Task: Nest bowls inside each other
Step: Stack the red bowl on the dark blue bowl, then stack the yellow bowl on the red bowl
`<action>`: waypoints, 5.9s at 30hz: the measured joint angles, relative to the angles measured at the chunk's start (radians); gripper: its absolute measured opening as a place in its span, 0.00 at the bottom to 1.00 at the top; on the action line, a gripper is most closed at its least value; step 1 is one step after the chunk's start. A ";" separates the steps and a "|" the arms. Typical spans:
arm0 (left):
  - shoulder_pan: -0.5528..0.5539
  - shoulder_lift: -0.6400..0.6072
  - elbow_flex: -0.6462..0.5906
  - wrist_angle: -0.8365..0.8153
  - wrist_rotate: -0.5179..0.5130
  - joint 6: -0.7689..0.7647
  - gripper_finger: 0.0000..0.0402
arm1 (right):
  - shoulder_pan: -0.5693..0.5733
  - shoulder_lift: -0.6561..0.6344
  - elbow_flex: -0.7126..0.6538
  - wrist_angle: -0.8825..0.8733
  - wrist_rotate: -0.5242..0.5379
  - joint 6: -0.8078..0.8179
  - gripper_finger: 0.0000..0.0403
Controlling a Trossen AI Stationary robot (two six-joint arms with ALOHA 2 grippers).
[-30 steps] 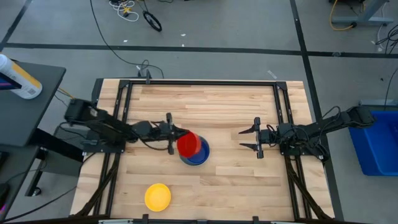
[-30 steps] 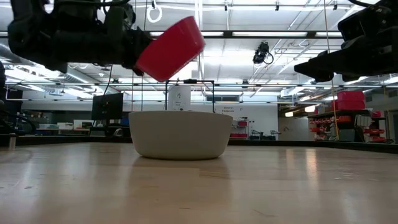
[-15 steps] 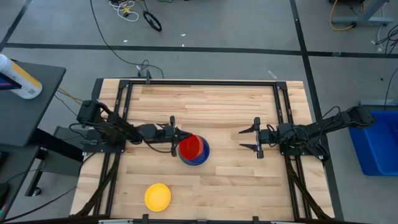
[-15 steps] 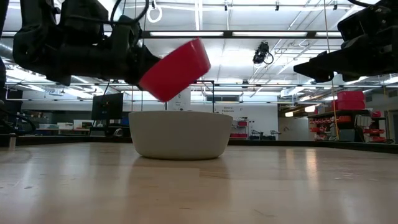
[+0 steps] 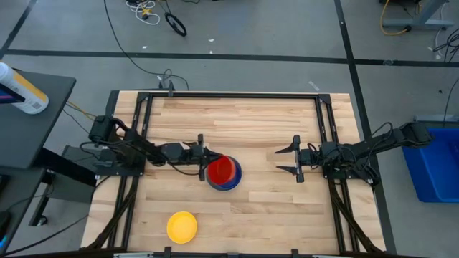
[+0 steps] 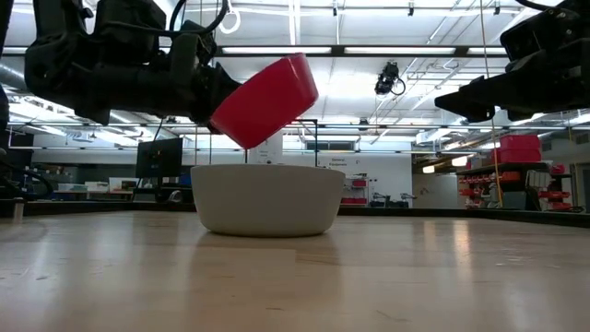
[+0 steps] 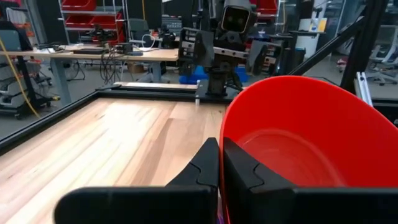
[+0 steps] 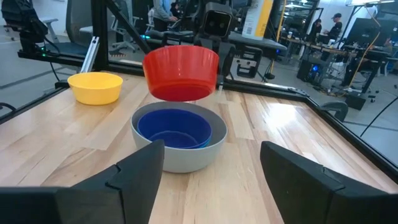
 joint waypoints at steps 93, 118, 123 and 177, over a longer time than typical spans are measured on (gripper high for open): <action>0.006 -0.063 0.121 -0.200 -0.029 0.033 0.58 | 0.000 0.000 0.000 0.000 0.000 0.030 0.53; 0.006 -0.063 0.121 -0.360 0.044 -0.007 0.48 | 0.000 0.000 0.000 0.000 0.000 0.027 0.62; 0.006 -0.063 0.121 -0.360 0.019 -0.016 0.55 | 0.000 0.000 0.000 0.000 0.000 0.026 0.64; -0.148 -0.089 0.101 -0.382 -0.213 0.093 0.52 | 0.002 0.000 0.000 -0.016 -0.025 0.054 0.52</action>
